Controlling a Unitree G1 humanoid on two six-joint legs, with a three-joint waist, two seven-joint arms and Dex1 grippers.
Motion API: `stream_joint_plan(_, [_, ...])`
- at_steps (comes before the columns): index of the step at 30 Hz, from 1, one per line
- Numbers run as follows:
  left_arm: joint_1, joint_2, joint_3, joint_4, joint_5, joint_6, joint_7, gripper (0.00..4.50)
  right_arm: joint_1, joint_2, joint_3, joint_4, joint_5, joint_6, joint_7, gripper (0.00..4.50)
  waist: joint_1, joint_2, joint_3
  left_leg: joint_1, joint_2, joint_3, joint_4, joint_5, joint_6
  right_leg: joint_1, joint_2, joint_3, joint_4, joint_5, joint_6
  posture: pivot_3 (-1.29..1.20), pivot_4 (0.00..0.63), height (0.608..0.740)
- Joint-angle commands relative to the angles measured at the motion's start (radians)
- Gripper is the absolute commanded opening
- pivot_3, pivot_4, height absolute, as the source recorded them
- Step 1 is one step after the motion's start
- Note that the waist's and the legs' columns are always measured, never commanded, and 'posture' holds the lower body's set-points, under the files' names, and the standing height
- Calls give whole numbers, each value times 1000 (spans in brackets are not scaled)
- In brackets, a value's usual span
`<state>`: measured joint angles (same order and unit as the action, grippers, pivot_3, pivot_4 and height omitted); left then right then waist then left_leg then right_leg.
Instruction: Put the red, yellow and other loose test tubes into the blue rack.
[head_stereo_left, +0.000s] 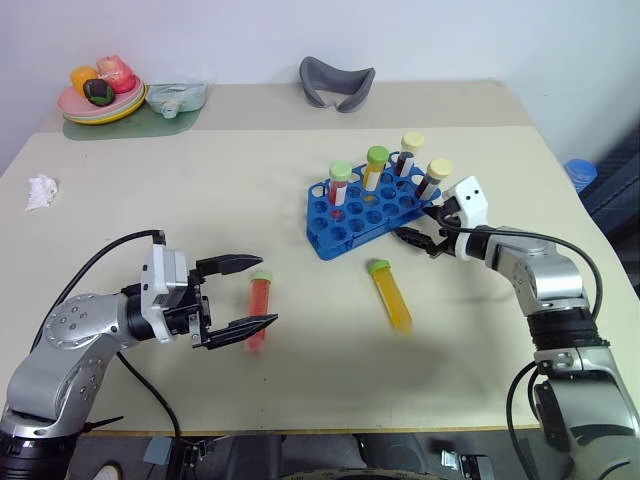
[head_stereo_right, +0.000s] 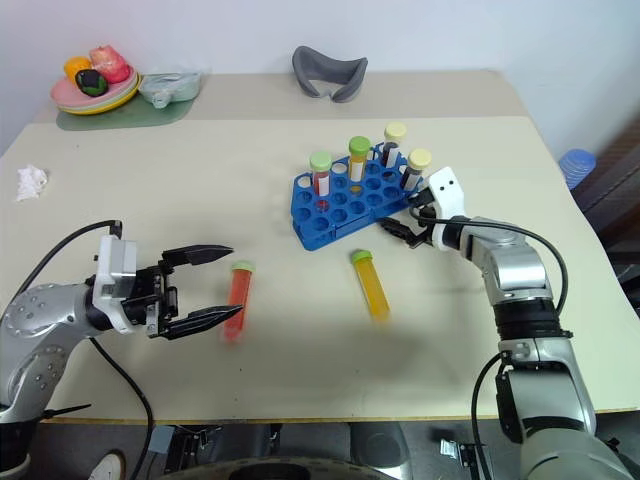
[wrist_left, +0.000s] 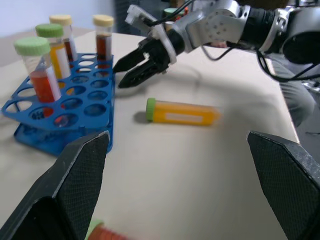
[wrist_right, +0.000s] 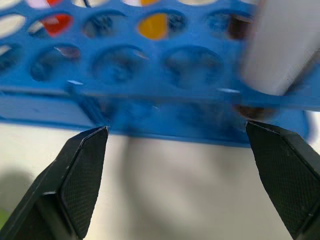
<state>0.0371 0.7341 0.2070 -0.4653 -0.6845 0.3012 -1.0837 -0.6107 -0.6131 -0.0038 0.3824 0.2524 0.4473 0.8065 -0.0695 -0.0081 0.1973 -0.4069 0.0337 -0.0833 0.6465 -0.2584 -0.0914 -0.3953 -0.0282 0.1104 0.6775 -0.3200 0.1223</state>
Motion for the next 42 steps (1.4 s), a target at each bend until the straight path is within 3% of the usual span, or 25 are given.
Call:
stream_joint_plan(1, [16,8,31,-49,-15,-4,11,4500,-58,-43,9,74,-37,-90,76,4469,-1,0,0,0,0,0,0,0,0,0,0,0,0,0,0,0,150,740])
stream_joint_plan(15, [35,11,41,-64,-20,-4,27,4500,-229,14,0,410,-81,-368,195,4469,-4,0,0,0,0,0,0,0,0,0,0,0,0,0,0,0,150,740])
stream_joint_plan(22, [43,9,44,-75,-21,-2,35,4500,-180,7,-1,300,-37,-291,321,4469,-3,0,0,1,0,0,0,0,0,0,0,0,1,0,0,0,150,740])
stream_joint_plan(29, [28,2,24,-66,-18,-6,41,4500,-126,-5,-28,179,-27,-229,284,4469,-2,0,0,0,0,0,0,0,0,0,0,0,1,0,0,0,150,740])
stream_joint_plan(34, [20,-1,15,-59,-15,-7,39,4500,-90,-89,-31,56,-76,-64,167,4469,1,1,0,0,0,0,0,0,0,0,0,0,1,0,0,0,150,740])
stream_joint_plan(38, [16,-9,-1,-45,-12,-12,30,4500,-27,-221,-1,-248,-166,326,35,4469,6,1,1,-1,0,0,0,0,0,-1,0,0,0,0,0,0,150,740])
stream_joint_plan(42, [-18,-19,-32,-12,-4,-18,11,4500,-41,-241,-45,-505,-25,706,47,4469,-4,2,1,0,0,0,0,0,0,-1,1,0,1,0,0,0,150,740])
